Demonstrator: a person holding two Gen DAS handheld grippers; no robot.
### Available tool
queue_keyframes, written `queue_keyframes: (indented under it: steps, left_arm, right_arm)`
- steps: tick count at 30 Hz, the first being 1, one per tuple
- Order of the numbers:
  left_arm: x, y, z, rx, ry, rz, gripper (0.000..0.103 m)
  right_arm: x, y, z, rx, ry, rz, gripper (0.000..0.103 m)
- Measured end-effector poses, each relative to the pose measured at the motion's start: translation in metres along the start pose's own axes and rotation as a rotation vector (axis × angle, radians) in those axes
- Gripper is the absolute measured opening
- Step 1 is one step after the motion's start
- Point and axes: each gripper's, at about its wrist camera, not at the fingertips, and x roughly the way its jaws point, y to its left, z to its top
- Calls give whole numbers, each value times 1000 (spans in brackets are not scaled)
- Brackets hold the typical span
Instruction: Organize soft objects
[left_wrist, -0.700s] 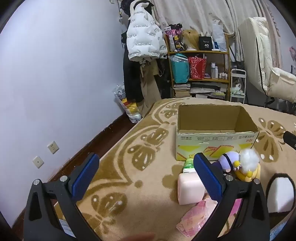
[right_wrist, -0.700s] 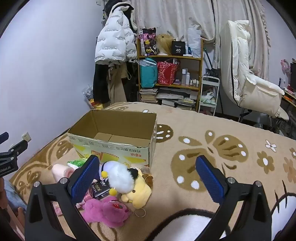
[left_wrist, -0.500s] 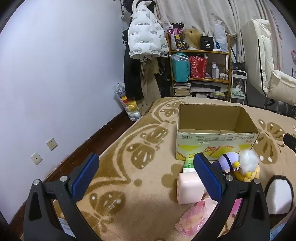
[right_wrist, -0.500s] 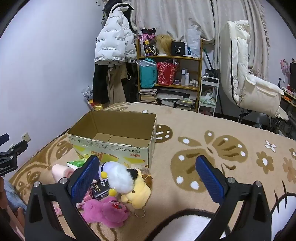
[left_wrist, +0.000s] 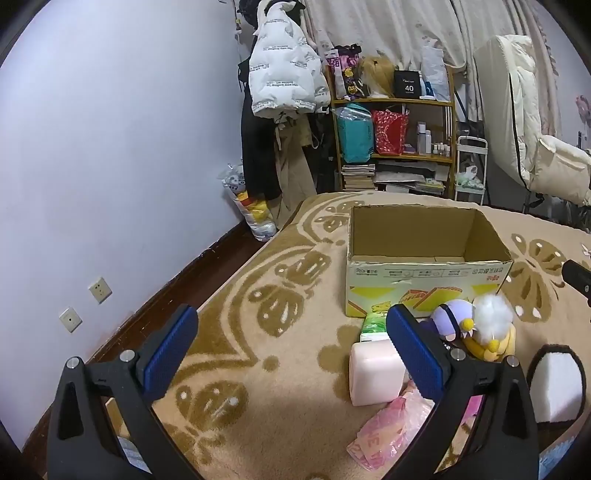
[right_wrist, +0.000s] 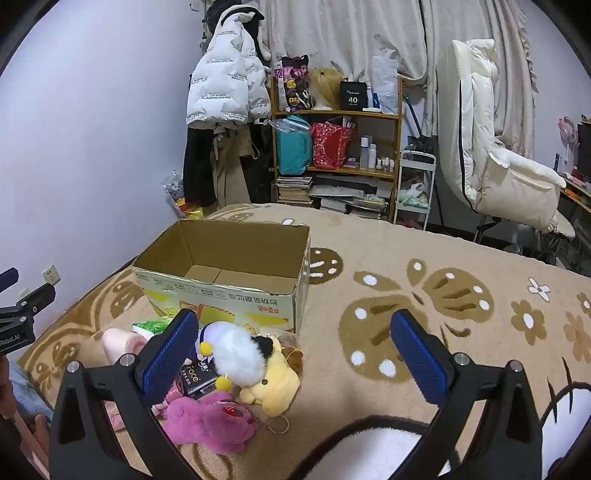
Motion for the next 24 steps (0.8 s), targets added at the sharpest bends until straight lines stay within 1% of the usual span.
queue_keyframes:
  steps: [5,6,17,18,24]
  left_arm:
    - [-1,0,0,8,-2,8,101]
    - [-2,1,0,8,-4,14,101]
    - [-3,1,-1,11,-7,16,101]
    - [-3,2,0,9,-7,16,101]
    - [-5,0,1,6,-13,10,101]
  right_arm:
    - [-3,8,3,1,0,1,103]
    - [-2,1,2,-1,-1,0,103]
    - [-1,-6,-6,-8,-5,-5,103]
    - [-2,3,-1,-4,-2,-1,103]
    - [-3,5,3,-2,5,-5,103]
